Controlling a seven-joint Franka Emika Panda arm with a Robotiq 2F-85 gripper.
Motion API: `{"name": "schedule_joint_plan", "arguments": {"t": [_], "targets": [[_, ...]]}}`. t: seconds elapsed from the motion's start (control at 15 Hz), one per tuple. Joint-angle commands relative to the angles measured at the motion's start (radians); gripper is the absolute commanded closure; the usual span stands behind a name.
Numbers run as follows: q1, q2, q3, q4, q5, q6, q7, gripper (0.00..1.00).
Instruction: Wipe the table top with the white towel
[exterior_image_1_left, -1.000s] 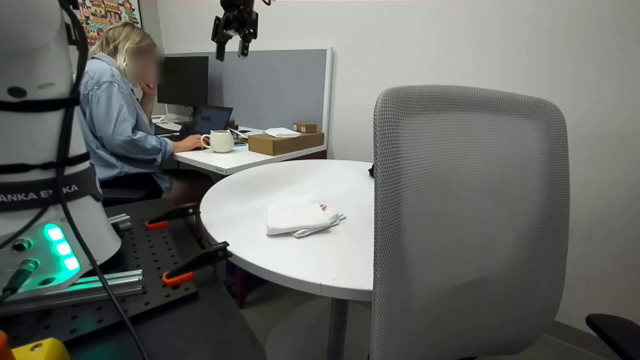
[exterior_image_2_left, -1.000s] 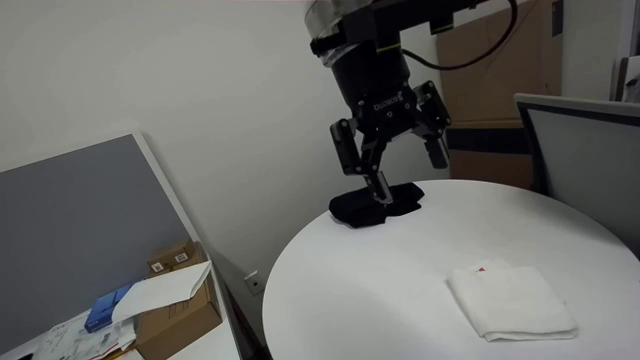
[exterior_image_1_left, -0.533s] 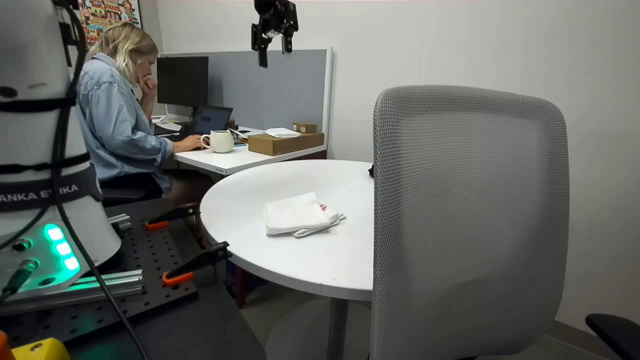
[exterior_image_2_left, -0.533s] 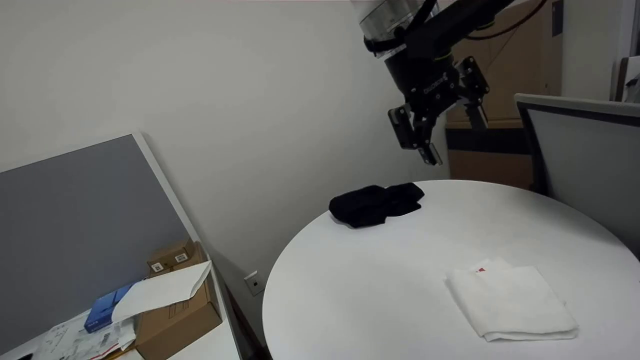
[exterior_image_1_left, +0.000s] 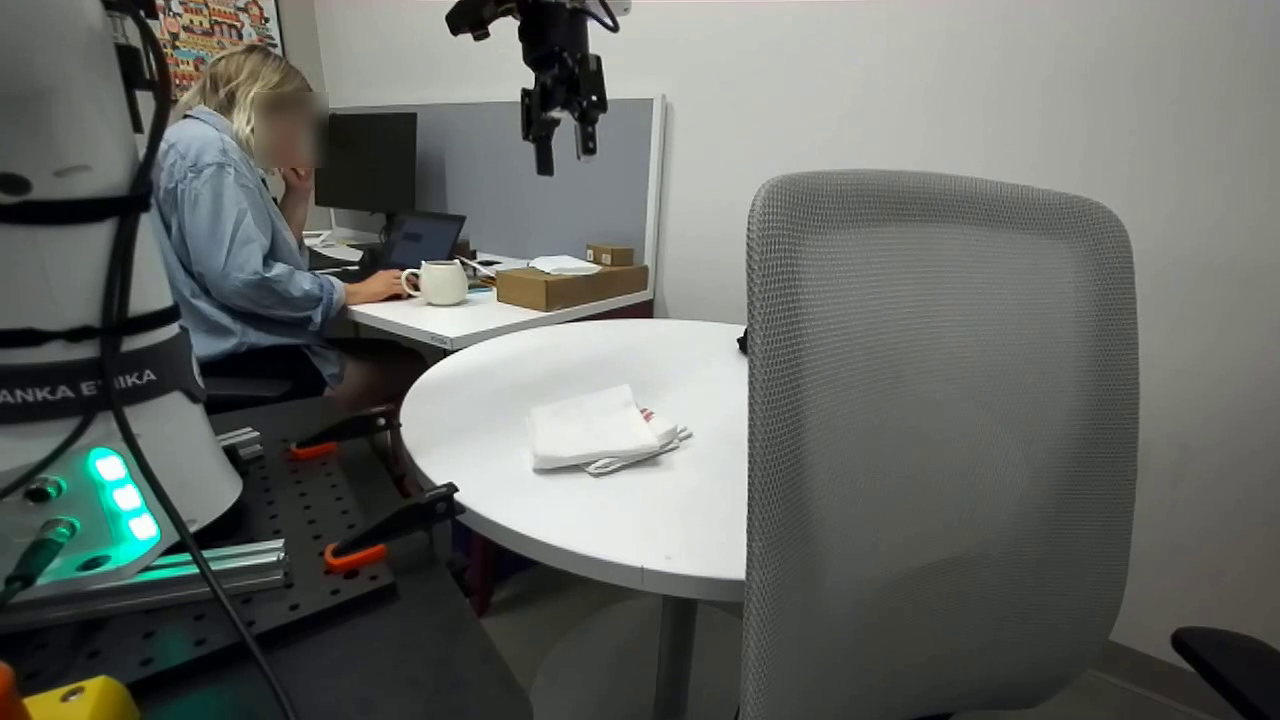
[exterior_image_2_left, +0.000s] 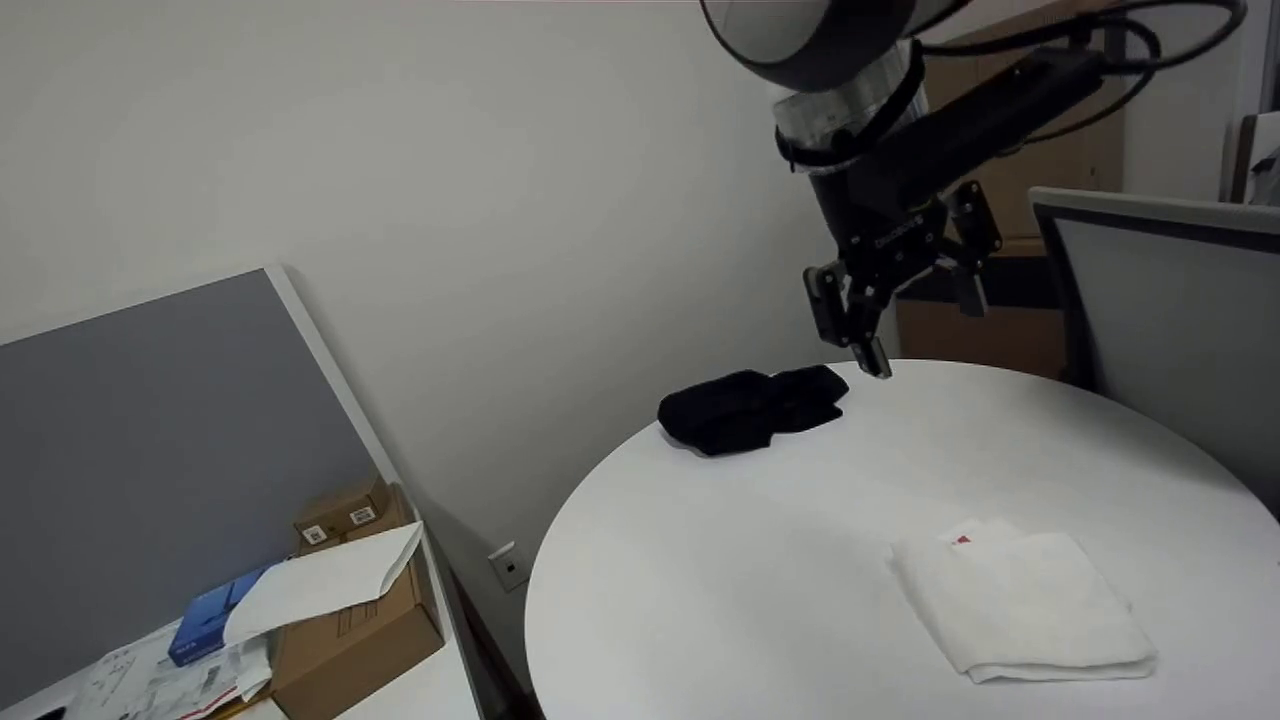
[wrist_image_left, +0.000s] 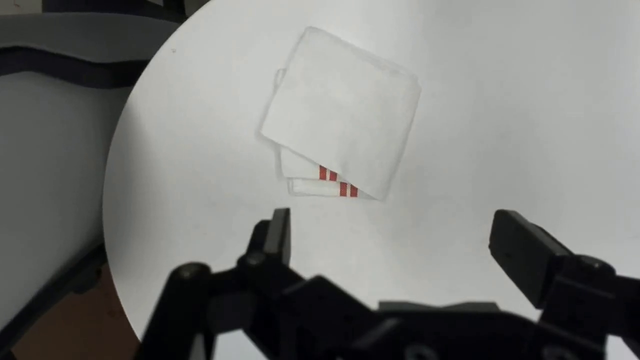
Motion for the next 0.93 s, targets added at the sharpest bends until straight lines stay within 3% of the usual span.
{"name": "schedule_joint_plan", "arguments": {"t": [0.0,0.47,0.87], "targets": [[-0.003,0.011,0.006,-0.084,-0.006,0.123,0.042,0.0],[-0.001,0.19,0.003,-0.102,-0.019,0.351,0.012,0.0],[0.005,0.479,-0.029,0.01,-0.029,0.489,-0.047,0.0]]}}
